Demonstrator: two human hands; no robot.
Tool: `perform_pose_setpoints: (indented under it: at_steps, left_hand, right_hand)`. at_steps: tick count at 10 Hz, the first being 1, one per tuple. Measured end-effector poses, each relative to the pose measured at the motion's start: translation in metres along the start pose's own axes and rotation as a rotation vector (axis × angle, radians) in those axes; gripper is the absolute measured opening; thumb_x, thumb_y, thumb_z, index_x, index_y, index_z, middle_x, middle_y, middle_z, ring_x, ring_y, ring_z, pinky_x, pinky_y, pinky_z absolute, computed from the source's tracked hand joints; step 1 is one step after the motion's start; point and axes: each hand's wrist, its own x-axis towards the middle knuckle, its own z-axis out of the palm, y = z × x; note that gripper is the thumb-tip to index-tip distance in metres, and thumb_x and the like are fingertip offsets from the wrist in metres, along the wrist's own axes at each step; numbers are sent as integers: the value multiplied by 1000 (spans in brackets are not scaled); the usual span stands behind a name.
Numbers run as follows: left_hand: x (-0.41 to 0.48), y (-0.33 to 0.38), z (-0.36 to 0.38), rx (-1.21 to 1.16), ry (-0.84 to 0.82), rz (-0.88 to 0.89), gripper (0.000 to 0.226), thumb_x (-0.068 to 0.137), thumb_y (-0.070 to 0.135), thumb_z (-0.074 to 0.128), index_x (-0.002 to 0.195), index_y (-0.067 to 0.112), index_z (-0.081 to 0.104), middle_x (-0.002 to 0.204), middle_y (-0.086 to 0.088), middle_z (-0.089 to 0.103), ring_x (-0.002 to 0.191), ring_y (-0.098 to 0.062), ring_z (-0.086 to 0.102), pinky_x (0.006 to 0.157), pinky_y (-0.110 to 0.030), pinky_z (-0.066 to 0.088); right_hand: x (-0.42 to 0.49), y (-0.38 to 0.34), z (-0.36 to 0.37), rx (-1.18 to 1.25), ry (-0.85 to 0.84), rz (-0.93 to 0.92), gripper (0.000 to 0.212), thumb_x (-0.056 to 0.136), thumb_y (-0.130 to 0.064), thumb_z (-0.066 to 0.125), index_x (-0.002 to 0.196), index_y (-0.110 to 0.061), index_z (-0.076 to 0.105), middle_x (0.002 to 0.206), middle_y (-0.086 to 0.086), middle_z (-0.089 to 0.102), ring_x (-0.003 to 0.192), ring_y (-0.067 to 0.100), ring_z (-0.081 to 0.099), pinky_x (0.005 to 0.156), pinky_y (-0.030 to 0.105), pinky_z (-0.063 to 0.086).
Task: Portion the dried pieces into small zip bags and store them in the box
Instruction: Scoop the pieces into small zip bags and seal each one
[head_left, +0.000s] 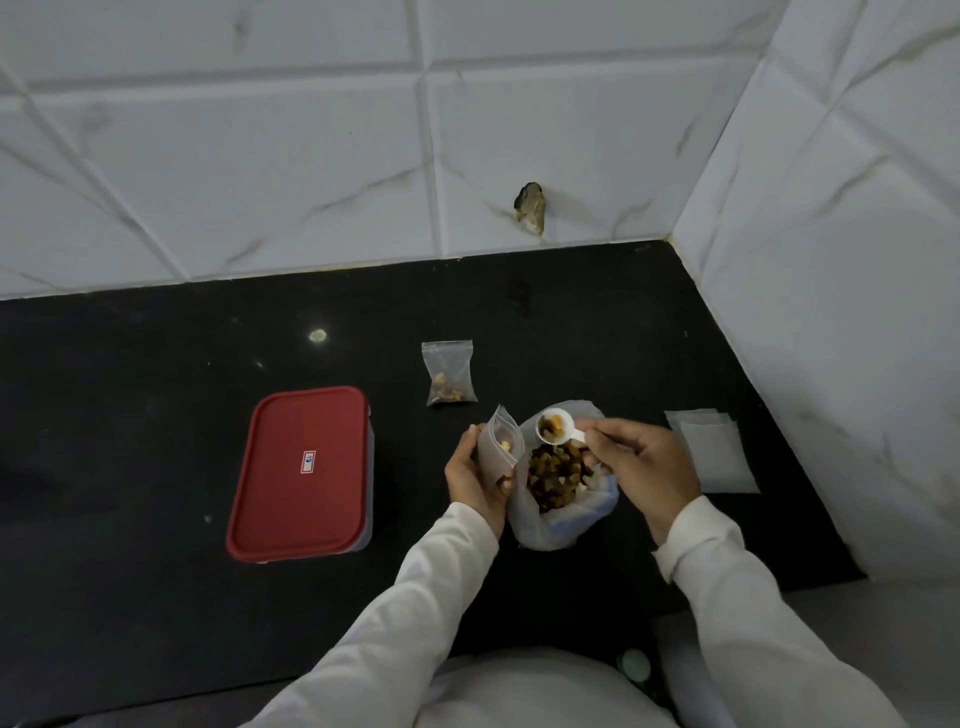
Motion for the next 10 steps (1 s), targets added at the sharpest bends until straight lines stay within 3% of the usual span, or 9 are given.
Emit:
perform_pose_setpoints:
  at_steps: [2,4,5,6,7,9,10]
  left_hand:
    - [2,1,-4,42,-15,0,33,91,44,59,105,16,70,88,-5,68,66,-17,62,46,-24,45]
    - [4,0,-8,53,-24,23,38,88,45,62,107,14,70,102,-10,68,77,-21,63,46,-24,44]
    - [8,0,-10,41,-35,31,48,86,46,63,116,9,68,108,-12,66,77,-21,62,45,-24,45]
    - [10,-1,-12,38,-48,35,51,85,46,64,120,9,66,108,-12,62,71,-18,60,44,-24,44]
    - [9,-1,-12,29,-54,27,57,87,44,63,127,5,63,105,-12,62,66,-17,60,43,-23,43]
    - [5,-1,-9,21,-46,14,44,89,43,62,116,9,66,105,-12,63,67,-17,61,43,-21,44]
    - [5,0,-8,32,-33,5,50,88,43,63,123,7,66,107,-12,64,71,-18,61,43,-22,45]
  right_hand:
    - [-12,-21,30,-264,-27,-312,19,91,-14,64,107,-20,74,84,-8,74,80,3,69,79,21,55]
    - [-19,-17,47,-558,21,-611,31,84,7,60,108,-7,74,87,14,73,79,32,68,73,41,56]
    - [-18,-14,49,-559,-30,-614,31,86,13,55,110,2,70,97,22,71,83,26,63,78,12,50]
    - [-26,-16,51,-540,-87,-614,39,70,20,64,103,1,73,92,14,73,78,27,71,70,24,54]
    - [-19,12,47,-742,96,-851,39,78,1,51,109,-6,73,103,5,74,92,21,71,79,28,53]
    - [-21,22,46,-814,70,-880,45,81,-8,40,113,-7,71,113,4,71,104,19,67,90,27,52]
    - [-22,21,46,-733,108,-875,44,81,-5,41,113,-6,71,111,4,72,103,17,67,89,24,51]
